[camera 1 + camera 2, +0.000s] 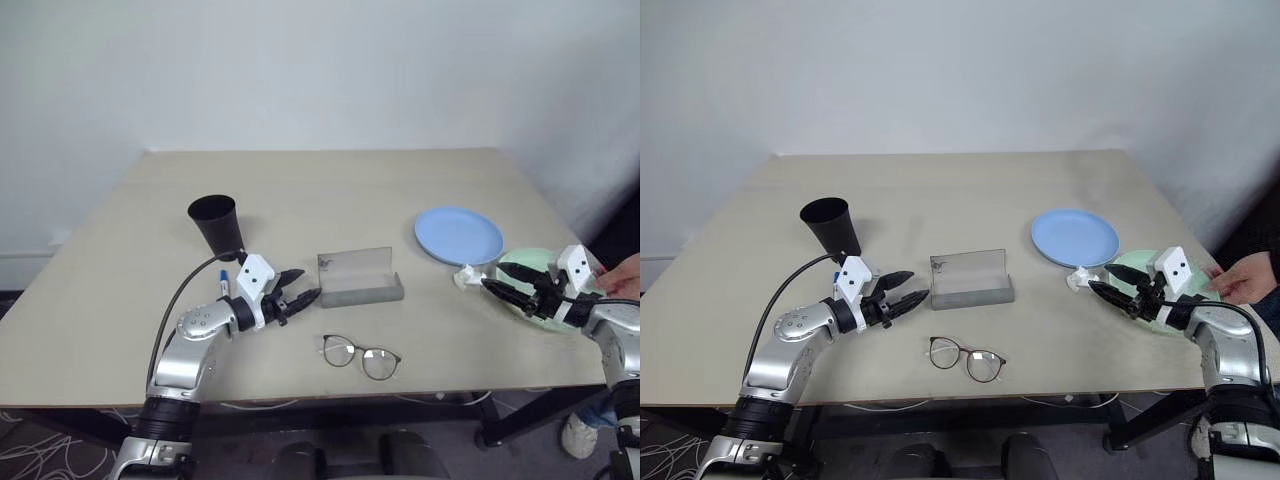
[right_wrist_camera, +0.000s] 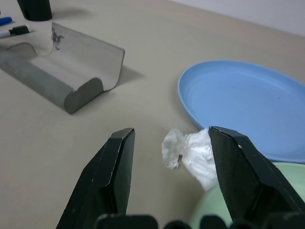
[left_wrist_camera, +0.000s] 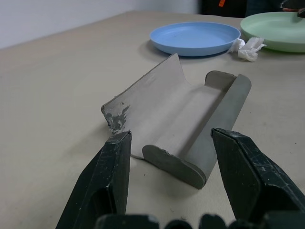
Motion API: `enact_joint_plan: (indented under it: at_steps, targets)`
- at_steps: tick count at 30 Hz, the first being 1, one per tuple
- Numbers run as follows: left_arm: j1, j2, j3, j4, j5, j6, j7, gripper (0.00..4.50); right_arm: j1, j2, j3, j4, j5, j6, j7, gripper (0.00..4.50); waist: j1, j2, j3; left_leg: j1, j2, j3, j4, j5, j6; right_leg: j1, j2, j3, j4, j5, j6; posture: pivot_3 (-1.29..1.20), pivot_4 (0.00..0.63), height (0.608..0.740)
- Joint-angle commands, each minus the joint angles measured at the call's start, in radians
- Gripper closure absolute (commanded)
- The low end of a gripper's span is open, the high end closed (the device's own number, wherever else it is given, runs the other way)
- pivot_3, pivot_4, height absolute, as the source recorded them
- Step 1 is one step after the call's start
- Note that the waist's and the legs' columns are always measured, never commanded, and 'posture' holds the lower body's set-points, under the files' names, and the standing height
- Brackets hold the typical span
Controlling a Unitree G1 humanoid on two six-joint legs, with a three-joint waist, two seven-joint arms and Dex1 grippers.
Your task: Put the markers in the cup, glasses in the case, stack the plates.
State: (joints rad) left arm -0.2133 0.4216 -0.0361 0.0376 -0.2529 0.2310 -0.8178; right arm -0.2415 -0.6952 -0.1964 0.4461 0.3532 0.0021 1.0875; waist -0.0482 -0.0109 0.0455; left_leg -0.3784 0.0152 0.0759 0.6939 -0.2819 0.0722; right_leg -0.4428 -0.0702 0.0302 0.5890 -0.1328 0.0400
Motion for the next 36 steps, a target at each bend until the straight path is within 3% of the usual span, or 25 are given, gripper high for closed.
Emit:
enact_joint_plan:
  at_steps: [1,28,36]
  targets:
    - [-0.020,0.007,-0.005,-0.035,-0.012,0.001,-0.011,1.73,0.009,-0.017,-0.035,-0.056,0.020,0.005,-0.007,1.82,0.000,0.000,0.000,0.000,0.000,0.000,0.000,0.000,0.000,0.000,0.000,0.000,0.000,0.000,0.000,0.00,0.000,0.732]
    - [-0.047,0.011,0.000,0.014,-0.004,-0.029,-0.014,1.73,0.010,0.026,-0.012,-0.126,0.003,0.012,-0.058,1.82,0.000,0.000,0.000,0.001,0.000,0.001,0.000,-0.001,-0.001,0.000,0.000,0.001,0.000,0.000,0.000,0.00,0.000,0.732]
    - [-0.034,0.012,0.000,0.005,-0.003,-0.037,-0.001,1.73,0.018,0.004,0.037,-0.147,-0.073,0.078,-0.123,1.82,0.000,0.000,0.000,0.001,0.001,0.001,0.000,-0.001,-0.002,0.000,0.000,0.001,0.000,0.000,0.000,0.00,0.000,0.732]
